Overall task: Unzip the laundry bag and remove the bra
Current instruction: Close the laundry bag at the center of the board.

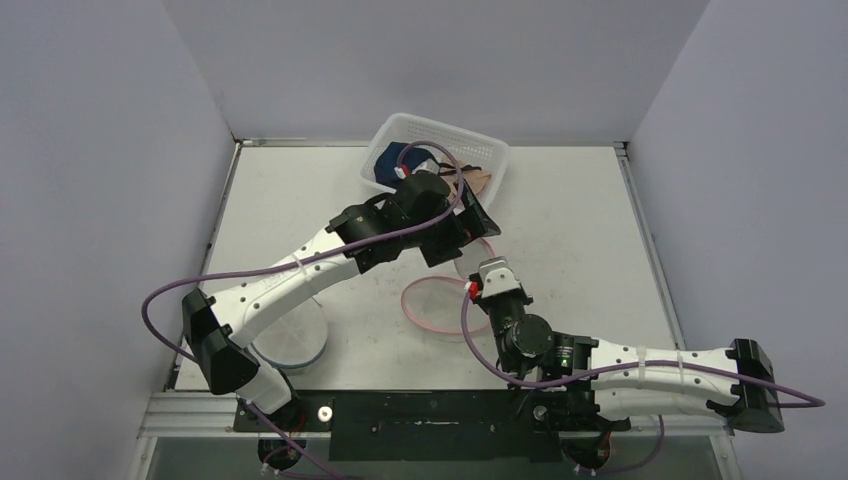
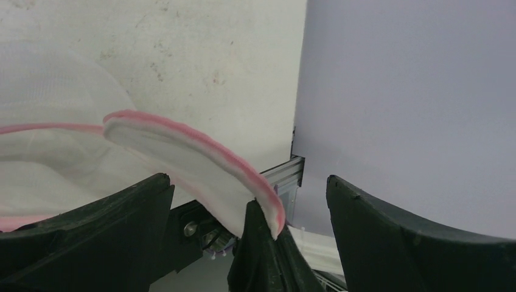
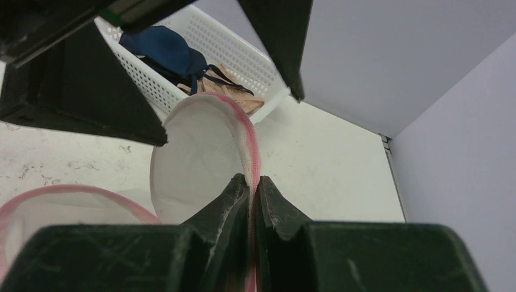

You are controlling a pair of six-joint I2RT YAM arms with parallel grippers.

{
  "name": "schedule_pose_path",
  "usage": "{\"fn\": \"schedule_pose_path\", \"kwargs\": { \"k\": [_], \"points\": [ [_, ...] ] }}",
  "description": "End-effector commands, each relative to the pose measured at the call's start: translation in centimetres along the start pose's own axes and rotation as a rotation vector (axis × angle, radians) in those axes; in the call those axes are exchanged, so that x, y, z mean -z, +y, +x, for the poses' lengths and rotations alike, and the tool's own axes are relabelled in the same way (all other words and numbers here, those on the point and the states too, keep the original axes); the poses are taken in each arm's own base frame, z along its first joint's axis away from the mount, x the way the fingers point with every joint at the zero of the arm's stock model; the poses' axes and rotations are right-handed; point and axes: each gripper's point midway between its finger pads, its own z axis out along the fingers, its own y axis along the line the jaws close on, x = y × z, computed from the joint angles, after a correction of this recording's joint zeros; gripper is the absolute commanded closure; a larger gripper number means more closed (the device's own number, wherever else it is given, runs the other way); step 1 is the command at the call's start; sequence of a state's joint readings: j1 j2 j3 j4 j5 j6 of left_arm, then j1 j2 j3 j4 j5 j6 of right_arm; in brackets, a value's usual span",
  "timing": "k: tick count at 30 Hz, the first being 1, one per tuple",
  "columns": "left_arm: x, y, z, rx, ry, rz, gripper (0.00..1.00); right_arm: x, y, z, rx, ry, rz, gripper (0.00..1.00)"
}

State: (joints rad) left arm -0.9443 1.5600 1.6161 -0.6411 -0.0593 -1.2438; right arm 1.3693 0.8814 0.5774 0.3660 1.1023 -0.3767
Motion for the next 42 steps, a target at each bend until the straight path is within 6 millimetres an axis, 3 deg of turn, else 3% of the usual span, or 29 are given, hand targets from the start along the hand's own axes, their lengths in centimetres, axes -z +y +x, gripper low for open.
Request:
{"fn": "schedule_pose_path", "kwargs": {
  "k": [1, 4, 5, 7, 14, 18, 20, 24, 27, 30, 35, 39, 42],
  "points": [
    [0.5, 1.5, 0.9, -0.020, 0.021, -0.047, 0.04, 0.1, -0.5, -0.3, -0.020, -0.004, 0.036, 0.95],
    [-0.2, 1.8, 1.6, -0.005, 0.038, -0.016, 0.01, 0.1, -0.2, -0.2, -0.022, -0.006, 0.028, 0.95],
    [-0.4, 1.9, 1.8, -0.005, 0.044, -0.010, 0.05, 0.2, -0.1, -0.2, -0.018, -0.004, 0.025, 0.95],
    [-0.7, 2.0, 2.0, -0.001, 0.049, 0.000, 0.16, 0.4, 0.1, -0.2, -0.008, -0.001, 0.019, 0.95],
    [-1.4, 2.2, 1.5, 0.023, 0.034, 0.026, 0.72, 0.7, 0.6, 0.0, 0.010, 0.009, 0.007, 0.95],
    [-1.6, 2.6, 0.9, 0.029, 0.019, 0.031, 0.93, 0.7, 0.8, 0.0, -0.004, 0.020, 0.002, 0.93],
    [-1.7, 2.8, 0.6, 0.027, 0.010, 0.036, 1.00, 0.7, 1.1, -0.1, -0.028, 0.026, -0.018, 0.84],
    [-2.1, 3.1, 0.0, 0.000, -0.005, 0.038, 1.00, 0.9, 1.6, -0.2, -0.120, 0.041, -0.070, 0.39],
    [-2.5, 3.6, -0.3, -0.030, -0.014, 0.040, 1.00, 1.1, 1.6, -0.2, -0.228, 0.054, -0.102, 0.20],
    [-2.7, 4.2, -0.2, -0.058, -0.017, 0.073, 1.00, 0.6, 1.7, -0.1, -0.371, 0.076, -0.162, 0.15],
    [-3.0, 6.5, 1.2, -0.104, 0.015, 0.159, 1.00, -2.5, 1.5, 1.6, -0.603, 0.185, -0.289, 0.12],
    [-2.7, 8.4, 2.1, -0.143, 0.002, 0.235, 1.00, -4.7, 0.5, 4.5, -0.760, 0.298, -0.312, 0.12],
    [-1.8, 9.2, 2.3, -0.162, -0.004, 0.282, 1.00, -5.1, -0.4, 7.2, -0.866, 0.349, -0.294, 0.13]
  ]
}}
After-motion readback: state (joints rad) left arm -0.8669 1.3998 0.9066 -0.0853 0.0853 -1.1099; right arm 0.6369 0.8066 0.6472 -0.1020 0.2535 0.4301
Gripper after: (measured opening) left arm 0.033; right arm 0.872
